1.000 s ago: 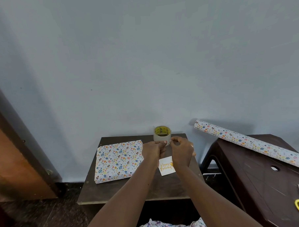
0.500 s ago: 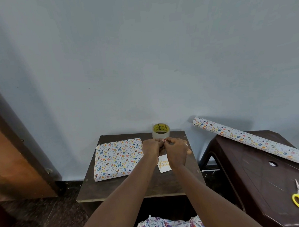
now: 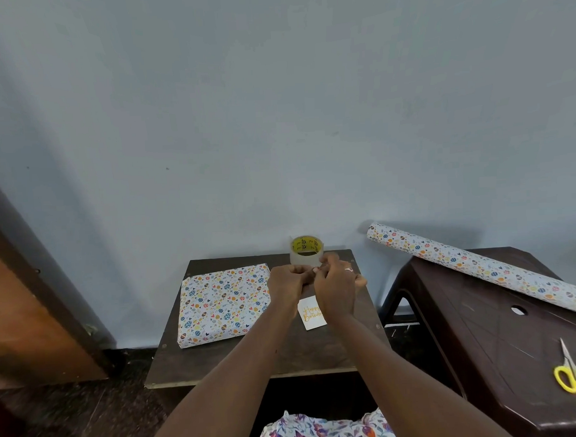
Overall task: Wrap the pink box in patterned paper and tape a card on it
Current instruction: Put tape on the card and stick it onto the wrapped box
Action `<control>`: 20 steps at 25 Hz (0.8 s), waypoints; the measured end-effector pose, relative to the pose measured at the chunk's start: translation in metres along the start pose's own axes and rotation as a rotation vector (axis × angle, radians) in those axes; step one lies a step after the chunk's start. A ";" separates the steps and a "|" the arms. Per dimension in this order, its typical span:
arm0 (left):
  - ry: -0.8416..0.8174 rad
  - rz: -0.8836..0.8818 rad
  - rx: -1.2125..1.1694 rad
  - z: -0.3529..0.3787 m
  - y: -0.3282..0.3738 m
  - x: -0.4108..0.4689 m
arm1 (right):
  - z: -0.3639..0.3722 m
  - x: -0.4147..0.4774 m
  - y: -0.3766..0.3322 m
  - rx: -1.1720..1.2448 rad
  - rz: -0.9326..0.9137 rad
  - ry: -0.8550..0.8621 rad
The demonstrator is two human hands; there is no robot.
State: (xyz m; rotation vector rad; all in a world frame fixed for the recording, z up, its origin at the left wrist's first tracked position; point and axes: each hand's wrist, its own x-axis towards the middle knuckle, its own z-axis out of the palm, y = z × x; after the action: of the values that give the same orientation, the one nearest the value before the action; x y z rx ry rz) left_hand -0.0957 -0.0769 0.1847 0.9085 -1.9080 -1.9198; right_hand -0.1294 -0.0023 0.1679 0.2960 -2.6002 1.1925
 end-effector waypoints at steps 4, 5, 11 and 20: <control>0.020 0.026 0.000 -0.001 0.000 -0.001 | -0.004 0.000 -0.003 0.020 -0.006 0.026; 0.028 0.010 -0.016 -0.001 0.000 -0.001 | -0.004 0.000 -0.003 0.030 -0.006 0.020; -0.025 -0.070 -0.209 -0.005 0.003 0.005 | -0.012 0.015 0.000 0.502 0.433 0.050; -0.183 -0.261 -0.198 -0.009 0.001 0.014 | -0.009 0.026 0.023 0.926 0.759 -0.547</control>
State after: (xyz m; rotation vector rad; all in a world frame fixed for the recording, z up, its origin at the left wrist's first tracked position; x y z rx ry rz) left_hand -0.1011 -0.0929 0.1827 0.9917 -1.7213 -2.3699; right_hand -0.1593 0.0176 0.1652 -0.2942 -2.3920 2.9066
